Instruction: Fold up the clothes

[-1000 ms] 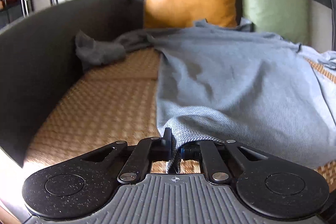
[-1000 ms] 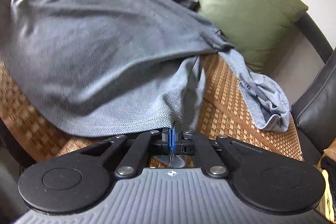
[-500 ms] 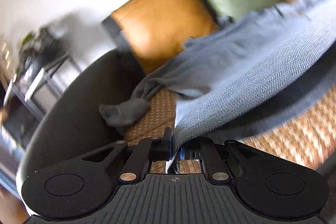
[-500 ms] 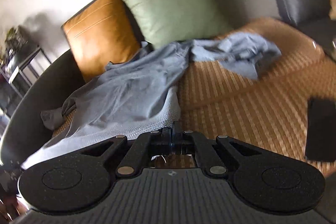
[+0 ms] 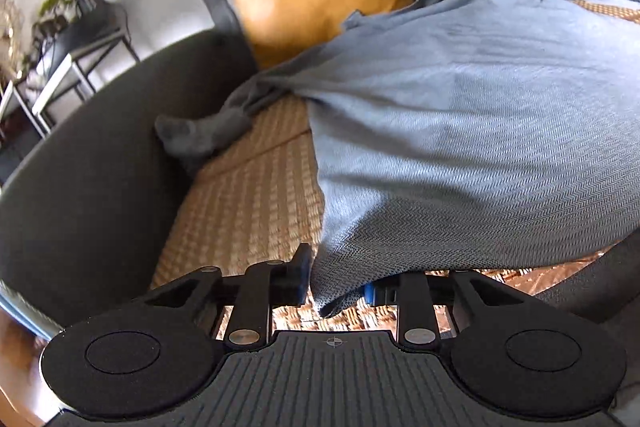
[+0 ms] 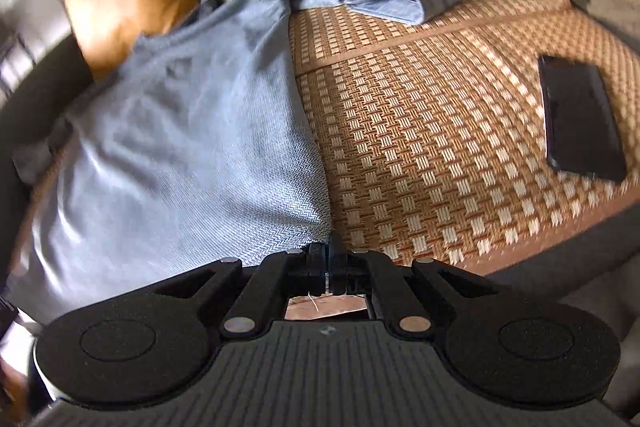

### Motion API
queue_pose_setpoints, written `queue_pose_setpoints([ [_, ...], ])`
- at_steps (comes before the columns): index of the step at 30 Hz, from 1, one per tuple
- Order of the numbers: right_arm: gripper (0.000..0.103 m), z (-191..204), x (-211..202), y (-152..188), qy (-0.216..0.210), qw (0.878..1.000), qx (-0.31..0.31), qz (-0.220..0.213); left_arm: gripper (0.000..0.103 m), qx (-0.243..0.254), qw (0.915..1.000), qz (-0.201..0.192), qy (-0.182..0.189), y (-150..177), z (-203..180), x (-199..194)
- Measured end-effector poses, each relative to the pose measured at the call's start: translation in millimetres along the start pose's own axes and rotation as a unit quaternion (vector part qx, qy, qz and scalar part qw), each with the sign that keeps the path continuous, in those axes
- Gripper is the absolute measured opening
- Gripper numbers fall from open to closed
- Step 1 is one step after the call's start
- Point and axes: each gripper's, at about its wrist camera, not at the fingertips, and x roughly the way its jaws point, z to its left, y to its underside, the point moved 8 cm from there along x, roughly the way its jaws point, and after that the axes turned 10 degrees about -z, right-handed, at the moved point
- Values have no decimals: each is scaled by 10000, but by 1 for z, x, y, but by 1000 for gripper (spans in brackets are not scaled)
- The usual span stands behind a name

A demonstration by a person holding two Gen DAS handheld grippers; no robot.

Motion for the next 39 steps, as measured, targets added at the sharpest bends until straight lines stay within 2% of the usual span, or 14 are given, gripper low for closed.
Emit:
queue_pose_setpoints([
  [1, 7, 2, 1, 1, 49, 9997, -248, 7, 48, -79, 10000, -17, -46, 0, 1, 0],
  [3, 10, 7, 3, 4, 113, 9977, -667, -1, 50, -262, 9996, -18, -80, 0, 4, 1],
  [5, 11, 11, 4, 7, 122, 9956, -926, -8, 9, -532, 9986, 35, 38, -2, 6, 4],
  [6, 11, 13, 4, 7, 102, 9956, -936, 8, 7, -695, 9975, 65, 130, -4, 8, 4],
  [8, 1, 16, 2, 5, 47, 9956, -935, 12, 5, -1002, 9949, -95, 28, -14, 20, -6],
  [12, 1, 22, -16, -7, -134, 9951, -979, -72, 5, -1274, 9913, -330, -83, -28, 53, -27],
  [18, 1, 18, 0, 14, -175, 9911, -1191, 575, 6, -928, 9952, 302, 61, 7, 43, -9],
  [21, 1, 17, 10, 24, -161, 9900, -1150, 797, 11, -901, 9949, 457, 61, 23, 31, -6],
  [23, 1, 17, 10, 24, -189, 9890, -1198, 849, 28, -1002, 9940, 446, 51, 23, 34, -10],
  [25, 1, 18, 8, 21, -245, 9871, -1294, 907, 36, -1186, 9918, 456, 101, 24, 40, -14],
  [27, 4, 18, 6, 17, -330, 9857, -1333, 981, 52, -1375, 9894, 434, 139, 26, 49, -20],
  [28, 6, 18, 4, 16, -372, 9852, -1331, 1016, 56, -1461, 9883, 406, 128, 26, 54, -24],
  [33, 25, 8, -12, 7, -302, 9813, -1579, 1062, 63, -1673, 9853, 335, 46, 23, 81, -38],
  [39, 27, -7, -28, -32, -110, 9835, -1623, 796, 68, -2135, 9769, 32, -86, -7, 111, -39],
])
